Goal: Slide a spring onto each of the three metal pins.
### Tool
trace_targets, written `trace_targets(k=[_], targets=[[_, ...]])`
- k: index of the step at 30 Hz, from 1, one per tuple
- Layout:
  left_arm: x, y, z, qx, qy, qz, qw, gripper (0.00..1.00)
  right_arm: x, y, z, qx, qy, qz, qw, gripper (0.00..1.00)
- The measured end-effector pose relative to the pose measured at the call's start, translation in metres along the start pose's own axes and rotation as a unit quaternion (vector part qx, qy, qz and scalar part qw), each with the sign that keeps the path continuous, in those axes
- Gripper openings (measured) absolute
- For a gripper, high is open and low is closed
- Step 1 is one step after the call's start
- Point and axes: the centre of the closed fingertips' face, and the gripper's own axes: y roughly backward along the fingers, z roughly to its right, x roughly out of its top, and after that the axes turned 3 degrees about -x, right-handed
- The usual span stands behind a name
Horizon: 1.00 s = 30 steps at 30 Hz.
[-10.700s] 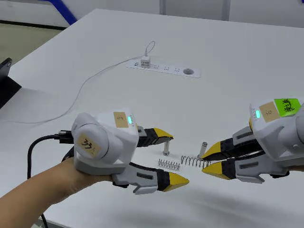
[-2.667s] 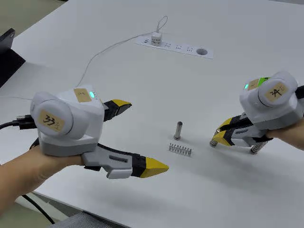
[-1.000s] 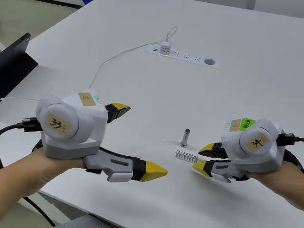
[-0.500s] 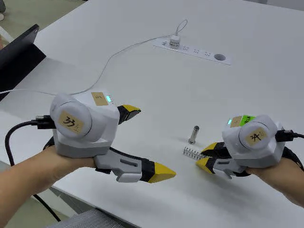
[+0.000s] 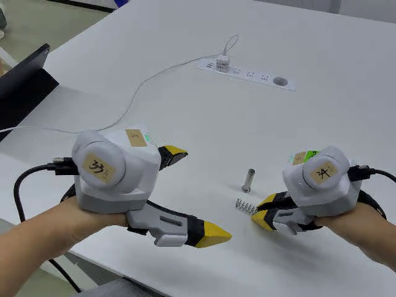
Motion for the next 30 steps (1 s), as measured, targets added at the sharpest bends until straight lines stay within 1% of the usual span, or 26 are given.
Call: trace_targets(k=[3, 5, 10, 12, 14, 17, 19, 21, 22, 25, 27, 29, 30], targets=[[0.002, 0.001, 0.001, 0.002, -0.007, -0.003, 1.0000, 0.95, 0.004, 0.007, 0.000, -0.008, 0.013, 0.003, 0.9999, 0.10], [0.003, 0.001, 0.002, 0.004, -0.012, -0.005, 0.9999, 0.95, 0.008, 0.011, -0.001, -0.008, 0.019, 0.007, 0.9998, 0.10], [0.009, 0.003, 0.005, 0.005, -0.020, -0.007, 0.9998, 0.93, 0.021, 0.031, -0.006, -0.011, 0.042, 0.025, 0.9987, 0.10], [0.015, 0.003, 0.007, 0.000, -0.019, -0.002, 0.9998, 0.91, 0.027, 0.042, -0.009, -0.010, 0.054, 0.032, 0.9980, 0.10], [0.021, 0.002, 0.007, -0.005, -0.027, 0.000, 0.9996, 0.90, 0.032, 0.053, -0.010, -0.014, 0.069, 0.037, 0.9968, 0.10], [0.026, 0.000, 0.009, -0.014, -0.044, -0.004, 0.9989, 0.85, 0.039, 0.068, -0.012, -0.013, 0.076, 0.049, 0.9958, 0.10], [0.031, -0.002, 0.011, -0.016, -0.051, 0.000, 0.9986, 0.84, 0.042, 0.077, -0.016, -0.003, 0.070, 0.059, 0.9958, 0.10], [0.036, -0.003, 0.013, -0.019, -0.046, 0.011, 0.9987, 0.79, 0.044, 0.085, -0.020, 0.005, 0.072, 0.067, 0.9952, 0.10], [0.037, -0.004, 0.015, -0.021, -0.047, 0.014, 0.9986, 0.77, 0.044, 0.088, -0.021, 0.007, 0.072, 0.068, 0.9951, 0.10], [0.040, -0.007, 0.021, -0.029, -0.054, 0.018, 0.9980, 0.75, 0.045, 0.096, -0.025, 0.009, 0.078, 0.071, 0.9943, 0.10], [0.040, -0.009, 0.027, -0.041, -0.058, 0.016, 0.9974, 0.72, 0.046, 0.100, -0.029, 0.013, 0.088, 0.074, 0.9933, 0.10], [0.039, -0.012, 0.034, -0.055, -0.060, 0.014, 0.9966, 0.68, 0.048, 0.103, -0.035, 0.019, 0.106, 0.078, 0.9911, 0.10], [0.039, -0.014, 0.037, -0.060, -0.053, 0.015, 0.9967, 0.67, 0.050, 0.105, -0.040, 0.025, 0.115, 0.083, 0.9895, 0.10]])
